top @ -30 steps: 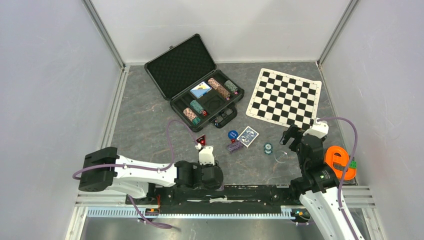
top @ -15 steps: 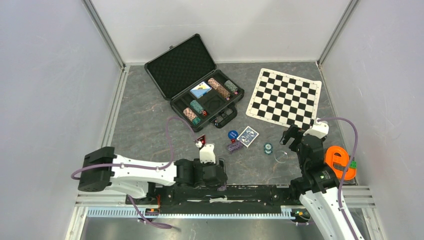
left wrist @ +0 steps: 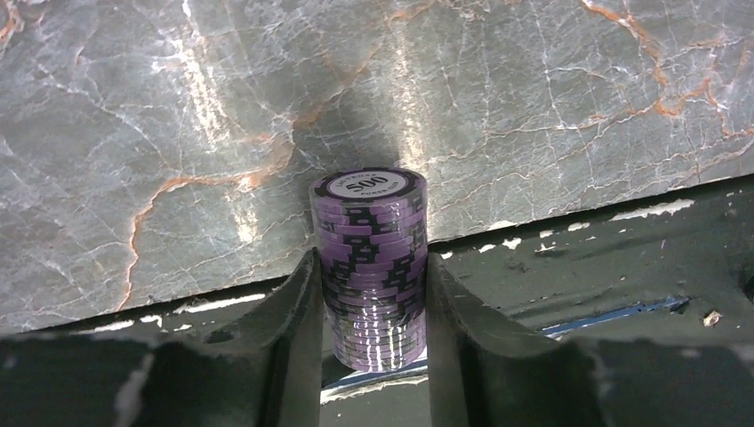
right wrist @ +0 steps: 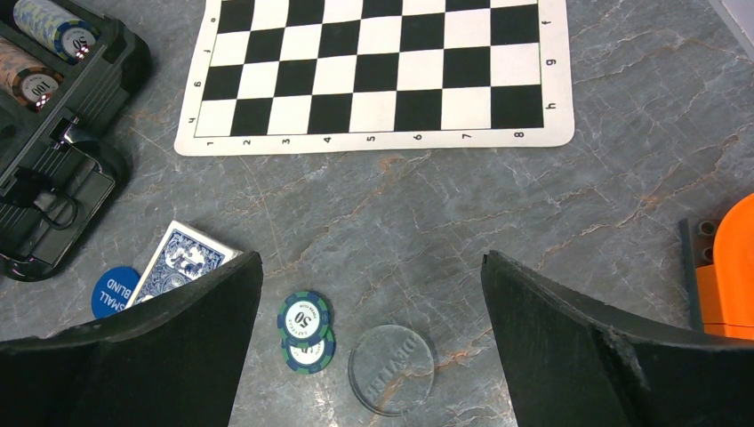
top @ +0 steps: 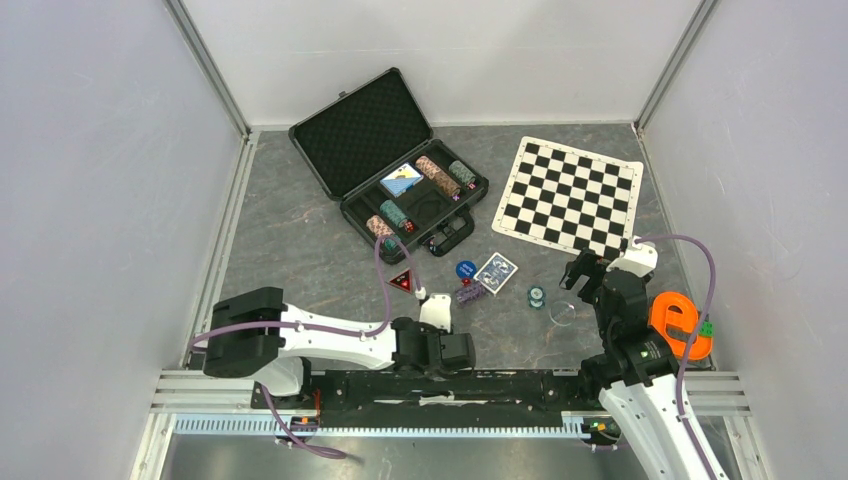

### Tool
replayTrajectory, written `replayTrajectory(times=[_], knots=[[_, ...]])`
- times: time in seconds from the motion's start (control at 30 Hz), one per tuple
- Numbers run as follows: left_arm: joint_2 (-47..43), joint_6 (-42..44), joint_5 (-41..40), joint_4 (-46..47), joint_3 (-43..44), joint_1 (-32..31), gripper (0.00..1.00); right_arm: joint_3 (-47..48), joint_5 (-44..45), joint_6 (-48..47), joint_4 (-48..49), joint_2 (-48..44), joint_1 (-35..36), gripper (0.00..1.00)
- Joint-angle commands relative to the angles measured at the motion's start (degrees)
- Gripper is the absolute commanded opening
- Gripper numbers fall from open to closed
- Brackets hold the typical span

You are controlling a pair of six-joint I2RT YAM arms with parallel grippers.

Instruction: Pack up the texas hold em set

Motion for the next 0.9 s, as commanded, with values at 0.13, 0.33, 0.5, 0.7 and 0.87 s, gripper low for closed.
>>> replayTrajectory(times=[0.13,0.33,0.5,0.7,0.87], knots=[[-1.69,1.97,-8.15,-11.16,7.74,1.59,0.31,-0.62,0.06,0.44,1.07,0.41,0.08,0.99],[-11.98,11.02,-12.6,-14.3,11.86,10.85,0.29,-0.44,-0.23,0.08,1.5,1.33,0.11,0.99],[-23.36,19.91,-9.79,-2.88,6.66,25.68,0.28,-2.1,-2.7,0.01,3.96,1.81,-0.01,0.99],[-25.36,29.09,-5.79,7.98,6.67,45.68,0.21,-3.28,-5.03,-0.6,7.44,3.31,0.0,0.99],[-18.5,25.75,-1.21,17.6,7.08,58.81,0.15,-3.24,-6.38,-1.13,11.21,2.64,0.18,0.99]])
